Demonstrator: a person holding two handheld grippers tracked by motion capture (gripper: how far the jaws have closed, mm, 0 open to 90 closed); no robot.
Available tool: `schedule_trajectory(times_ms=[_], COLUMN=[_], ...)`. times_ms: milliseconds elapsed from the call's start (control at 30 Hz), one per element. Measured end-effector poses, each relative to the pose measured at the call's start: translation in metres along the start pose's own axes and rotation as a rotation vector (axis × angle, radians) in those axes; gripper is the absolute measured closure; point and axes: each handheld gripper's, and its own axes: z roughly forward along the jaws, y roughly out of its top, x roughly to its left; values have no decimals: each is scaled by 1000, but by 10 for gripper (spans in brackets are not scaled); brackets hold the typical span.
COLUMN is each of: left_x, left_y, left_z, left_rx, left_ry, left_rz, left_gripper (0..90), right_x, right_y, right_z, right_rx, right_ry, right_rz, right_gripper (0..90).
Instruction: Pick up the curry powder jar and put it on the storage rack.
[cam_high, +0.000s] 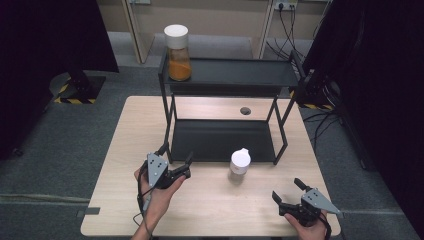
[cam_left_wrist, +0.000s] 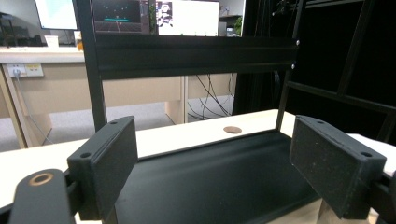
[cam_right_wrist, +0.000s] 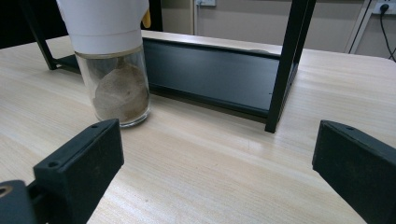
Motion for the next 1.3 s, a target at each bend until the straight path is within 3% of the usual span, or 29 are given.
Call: schedule_trajectory(times_ms=[367, 767, 1300], left_x=[-1, 4, 2], left_y=[-30, -64, -67], left_z=[-3, 2, 1], left_rx=[51, 139, 125], left_ry=[4, 11, 19], left_rz=[-14, -37, -22], left_gripper=[145, 144, 136], right_x=[0, -2, -1], right_y=[0, -1, -1], right_z=[0, 0, -1], right_rx=[-1, -5, -7], right_ry=[0, 1, -2], right_rz=[2, 18, 11], right_gripper=[24, 23, 23])
